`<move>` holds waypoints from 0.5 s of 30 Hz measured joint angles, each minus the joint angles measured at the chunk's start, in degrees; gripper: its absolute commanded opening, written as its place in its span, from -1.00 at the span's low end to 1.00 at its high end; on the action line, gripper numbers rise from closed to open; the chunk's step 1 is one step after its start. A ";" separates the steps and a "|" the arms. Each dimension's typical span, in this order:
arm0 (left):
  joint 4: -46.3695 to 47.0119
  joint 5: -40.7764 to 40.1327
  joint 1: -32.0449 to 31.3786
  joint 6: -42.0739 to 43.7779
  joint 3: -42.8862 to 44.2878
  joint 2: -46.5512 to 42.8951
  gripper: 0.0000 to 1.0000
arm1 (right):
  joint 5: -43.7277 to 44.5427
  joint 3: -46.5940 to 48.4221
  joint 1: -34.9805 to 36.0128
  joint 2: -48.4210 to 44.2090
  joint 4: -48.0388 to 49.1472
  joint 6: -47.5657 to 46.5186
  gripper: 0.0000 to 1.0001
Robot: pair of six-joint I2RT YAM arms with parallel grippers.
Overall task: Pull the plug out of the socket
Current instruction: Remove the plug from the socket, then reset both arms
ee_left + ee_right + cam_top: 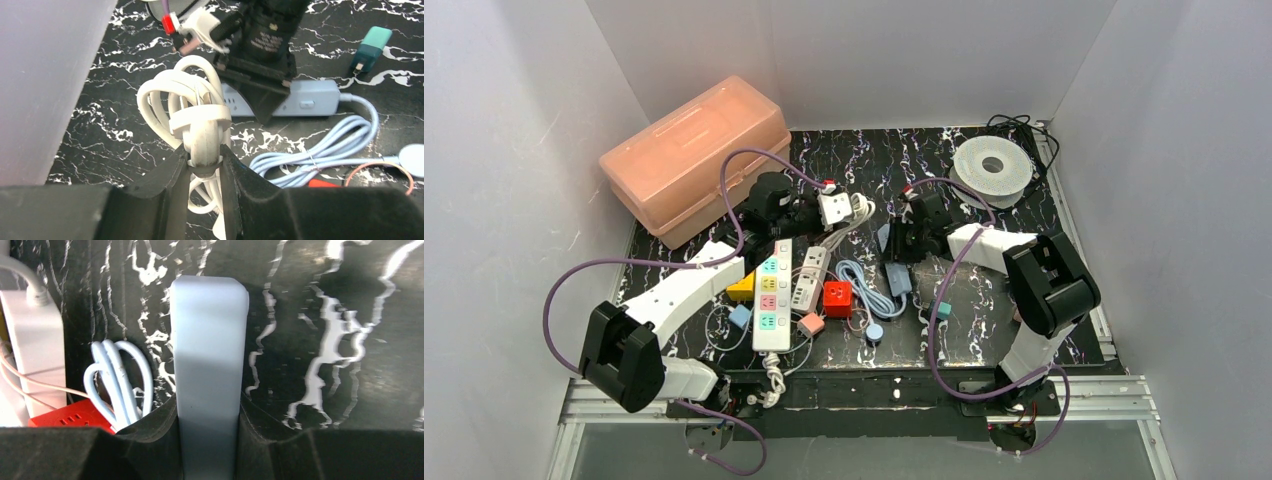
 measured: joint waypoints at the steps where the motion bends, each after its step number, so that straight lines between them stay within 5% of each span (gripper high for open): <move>1: -0.33 0.24 0.00 0.00 -0.11 0.00 -1.00 | 0.13 0.00 -0.72 0.00 -0.42 0.20 -0.97; 7: -2.16 1.22 -0.35 0.87 -3.21 -0.17 -1.00 | 2.97 -1.09 -6.25 -2.29 -2.40 0.46 -0.97; 15: -6.71 -1.38 -0.87 -1.09 2.10 7.69 -0.98 | 5.57 -1.14 -7.39 -4.46 -4.50 0.42 -0.44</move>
